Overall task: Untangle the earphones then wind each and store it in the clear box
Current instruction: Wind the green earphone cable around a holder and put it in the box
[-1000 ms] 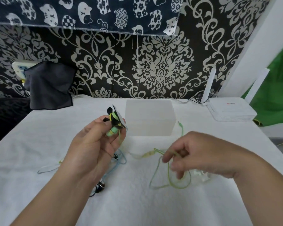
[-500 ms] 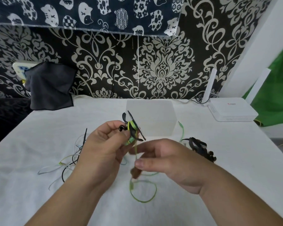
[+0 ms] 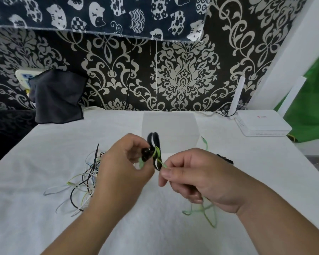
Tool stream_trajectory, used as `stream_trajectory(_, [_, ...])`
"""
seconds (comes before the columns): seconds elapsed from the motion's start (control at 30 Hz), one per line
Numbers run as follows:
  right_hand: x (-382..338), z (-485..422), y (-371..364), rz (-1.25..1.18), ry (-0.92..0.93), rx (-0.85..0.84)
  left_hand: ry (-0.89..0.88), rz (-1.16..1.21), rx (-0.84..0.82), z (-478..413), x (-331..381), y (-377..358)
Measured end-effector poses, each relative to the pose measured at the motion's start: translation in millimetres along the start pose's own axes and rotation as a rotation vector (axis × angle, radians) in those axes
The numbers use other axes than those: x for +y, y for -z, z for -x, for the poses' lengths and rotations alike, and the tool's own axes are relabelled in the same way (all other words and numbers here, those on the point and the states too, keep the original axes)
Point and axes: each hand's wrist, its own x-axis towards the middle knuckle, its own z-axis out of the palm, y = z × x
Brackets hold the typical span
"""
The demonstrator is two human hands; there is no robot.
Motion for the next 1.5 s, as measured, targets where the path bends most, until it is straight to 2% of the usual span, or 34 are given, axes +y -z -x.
stream_trajectory(0.07, [-3,1,1,-0.018,0.064,0.051,-0.126,-0.165,-0.085,3,0,-2])
stream_trajectory(0.13, [-4,1,6,-0.032,0.106,0.175,-0.19,-0.22,-0.182,4,-1,-3])
stream_trajectory(0.27, [1,0,19,0.293,0.118,0.521,-0.139,-0.092,-0.308,7,2,-4])
stream_trajectory(0.4, [5,-2,23,0.404,0.137,0.624,-0.032,0.15,-0.419,5,4,-1])
stream_trajectory(0.53, [13,-7,23,0.4,0.018,0.547,0.093,0.595,-0.408,2,5,-1])
stream_trajectory(0.63, [16,-8,13,0.318,-0.092,0.3,0.201,0.785,-0.264,-3,2,0])
stream_trajectory(0.73, [16,-8,1,0.31,-0.064,0.079,0.301,0.846,-0.114,-7,-3,0])
stream_trajectory(0.8, [15,-7,-2,0.302,-0.041,0.027,0.346,0.808,-0.041,-7,-5,0])
stream_trajectory(1.0, [12,-5,2,0.24,-0.067,0.087,0.286,0.537,0.021,-7,-3,5])
stream_trajectory(1.1, [8,-2,1,0.154,-0.06,0.038,0.195,0.307,0.009,-6,-2,5])
stream_trajectory(1.2, [7,-1,3,0.118,-0.031,0.018,0.028,0.006,-0.034,0,-1,3])
stream_trajectory(1.3, [7,0,8,0.154,-0.034,0.092,-0.109,-0.164,-0.133,4,0,-1])
stream_trajectory(1.43, [5,3,16,0.447,-0.093,0.304,-0.164,-0.29,-0.228,4,-2,-2])
stream_trajectory(1.5, [3,5,18,0.444,-0.092,0.396,-0.155,-0.275,-0.275,5,-2,-2])
